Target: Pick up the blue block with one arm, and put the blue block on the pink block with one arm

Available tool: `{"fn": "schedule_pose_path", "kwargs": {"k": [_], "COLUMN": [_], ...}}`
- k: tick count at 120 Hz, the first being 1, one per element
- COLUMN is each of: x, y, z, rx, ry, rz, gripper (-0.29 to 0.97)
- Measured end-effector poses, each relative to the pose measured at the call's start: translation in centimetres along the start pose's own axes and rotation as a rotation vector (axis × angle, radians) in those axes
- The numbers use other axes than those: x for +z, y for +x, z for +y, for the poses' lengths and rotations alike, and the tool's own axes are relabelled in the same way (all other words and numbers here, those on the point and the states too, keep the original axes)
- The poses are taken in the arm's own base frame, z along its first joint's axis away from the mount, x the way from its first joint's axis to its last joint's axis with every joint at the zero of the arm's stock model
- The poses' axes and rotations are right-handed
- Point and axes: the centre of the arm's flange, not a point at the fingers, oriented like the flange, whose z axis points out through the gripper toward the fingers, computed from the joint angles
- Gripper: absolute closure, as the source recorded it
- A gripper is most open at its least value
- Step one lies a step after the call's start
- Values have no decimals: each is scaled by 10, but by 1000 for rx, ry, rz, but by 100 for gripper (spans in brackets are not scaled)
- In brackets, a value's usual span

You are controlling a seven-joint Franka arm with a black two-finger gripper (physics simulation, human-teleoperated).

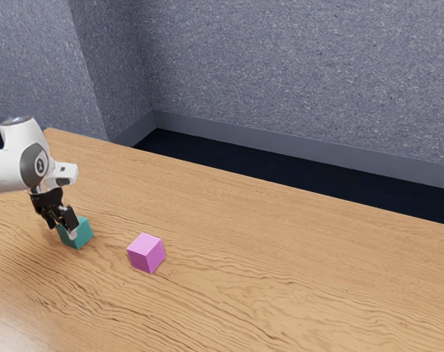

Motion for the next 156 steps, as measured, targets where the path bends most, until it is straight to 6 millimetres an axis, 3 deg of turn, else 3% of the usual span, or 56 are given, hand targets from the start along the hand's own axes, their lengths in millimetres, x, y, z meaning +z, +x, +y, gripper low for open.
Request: {"fn": "schedule_pose_path", "kwargs": {"k": [71,137,156], "x": [15,15,15], "y": [7,20,23], "z": [4,6,5], "rx": [26,-35,-62], "ry": [15,25,28], "rz": [2,15,16], "gripper": [2,4,12]}}
